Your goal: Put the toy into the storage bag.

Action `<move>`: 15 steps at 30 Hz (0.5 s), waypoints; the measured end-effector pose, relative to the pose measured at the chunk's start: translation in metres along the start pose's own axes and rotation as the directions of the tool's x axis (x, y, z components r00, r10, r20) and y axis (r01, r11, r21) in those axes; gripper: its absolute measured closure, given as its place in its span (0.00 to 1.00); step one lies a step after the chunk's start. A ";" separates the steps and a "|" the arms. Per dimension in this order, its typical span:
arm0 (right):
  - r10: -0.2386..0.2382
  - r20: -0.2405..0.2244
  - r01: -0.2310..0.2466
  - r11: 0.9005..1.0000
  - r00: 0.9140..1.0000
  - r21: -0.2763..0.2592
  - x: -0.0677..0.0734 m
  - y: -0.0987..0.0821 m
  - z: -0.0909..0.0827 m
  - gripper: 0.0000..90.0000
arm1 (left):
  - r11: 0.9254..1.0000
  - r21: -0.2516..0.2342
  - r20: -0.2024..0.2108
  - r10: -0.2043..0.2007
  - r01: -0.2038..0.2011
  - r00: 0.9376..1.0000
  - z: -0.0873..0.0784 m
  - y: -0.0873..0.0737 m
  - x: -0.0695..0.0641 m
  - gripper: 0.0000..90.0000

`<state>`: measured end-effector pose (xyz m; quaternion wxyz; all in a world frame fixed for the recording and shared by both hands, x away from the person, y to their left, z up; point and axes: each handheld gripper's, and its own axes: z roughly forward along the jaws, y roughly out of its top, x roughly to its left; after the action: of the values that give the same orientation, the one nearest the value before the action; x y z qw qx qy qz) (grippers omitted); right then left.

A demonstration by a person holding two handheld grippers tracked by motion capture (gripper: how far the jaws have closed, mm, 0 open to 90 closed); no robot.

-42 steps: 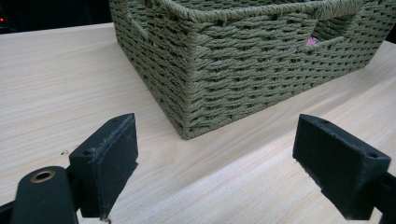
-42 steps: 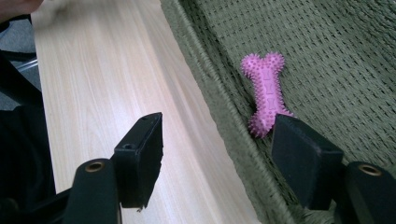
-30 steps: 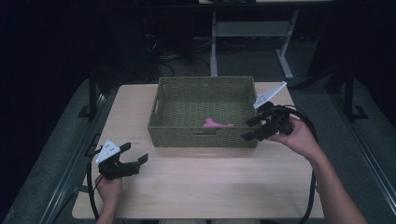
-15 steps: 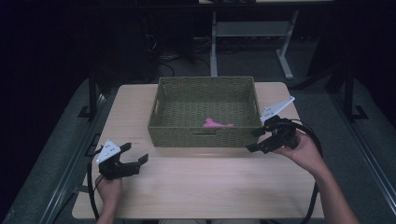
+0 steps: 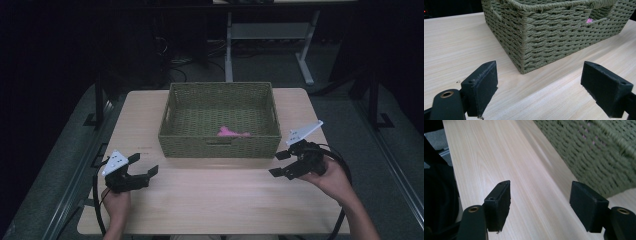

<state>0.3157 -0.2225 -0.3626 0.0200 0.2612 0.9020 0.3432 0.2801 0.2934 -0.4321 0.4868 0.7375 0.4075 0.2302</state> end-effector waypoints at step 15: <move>0.041 0.003 -0.041 0.999 0.999 0.025 0.006 -0.029 0.010 0.35 | 1.000 0.002 0.002 0.003 -0.003 1.000 0.000 0.000 0.000 0.15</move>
<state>0.2999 -0.2314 -0.3879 0.0111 0.2802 0.9006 0.3320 0.2797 0.2937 -0.4320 0.4861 0.7388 0.4062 0.2299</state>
